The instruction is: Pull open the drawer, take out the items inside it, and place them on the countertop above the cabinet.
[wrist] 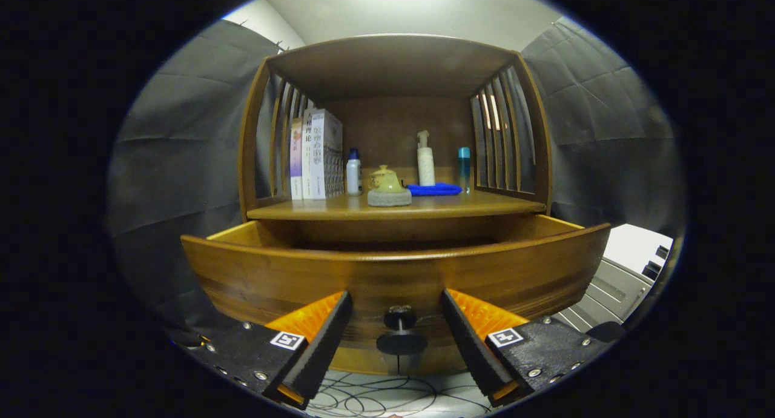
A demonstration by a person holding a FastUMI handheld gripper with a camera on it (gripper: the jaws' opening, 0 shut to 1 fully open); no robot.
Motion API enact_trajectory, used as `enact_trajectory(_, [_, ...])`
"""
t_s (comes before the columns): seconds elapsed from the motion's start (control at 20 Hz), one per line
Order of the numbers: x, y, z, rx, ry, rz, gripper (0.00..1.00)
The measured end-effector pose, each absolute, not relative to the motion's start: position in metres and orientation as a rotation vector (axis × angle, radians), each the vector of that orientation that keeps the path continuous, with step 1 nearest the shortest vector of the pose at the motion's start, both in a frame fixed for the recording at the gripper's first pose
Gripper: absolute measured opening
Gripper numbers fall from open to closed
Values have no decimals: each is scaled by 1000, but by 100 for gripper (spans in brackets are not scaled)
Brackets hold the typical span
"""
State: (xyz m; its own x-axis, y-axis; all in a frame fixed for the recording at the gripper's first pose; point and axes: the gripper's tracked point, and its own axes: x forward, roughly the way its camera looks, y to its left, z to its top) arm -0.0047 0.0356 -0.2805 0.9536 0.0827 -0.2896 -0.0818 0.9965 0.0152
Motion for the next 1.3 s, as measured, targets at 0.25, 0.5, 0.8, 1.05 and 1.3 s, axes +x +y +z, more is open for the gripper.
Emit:
enact_trajectory(0.25, [15, 38, -281, 2, 289, 75, 95])
enact_trajectory(0.5, [46, 42, -288, 6, 285, 69, 95])
enact_trajectory(0.8, [88, 45, -294, 0, 278, 75, 95])
enact_trajectory(1.05, [115, 46, -301, 3, 290, 71, 95])
enact_trajectory(1.3, [113, 47, -307, -19, 311, 89, 94])
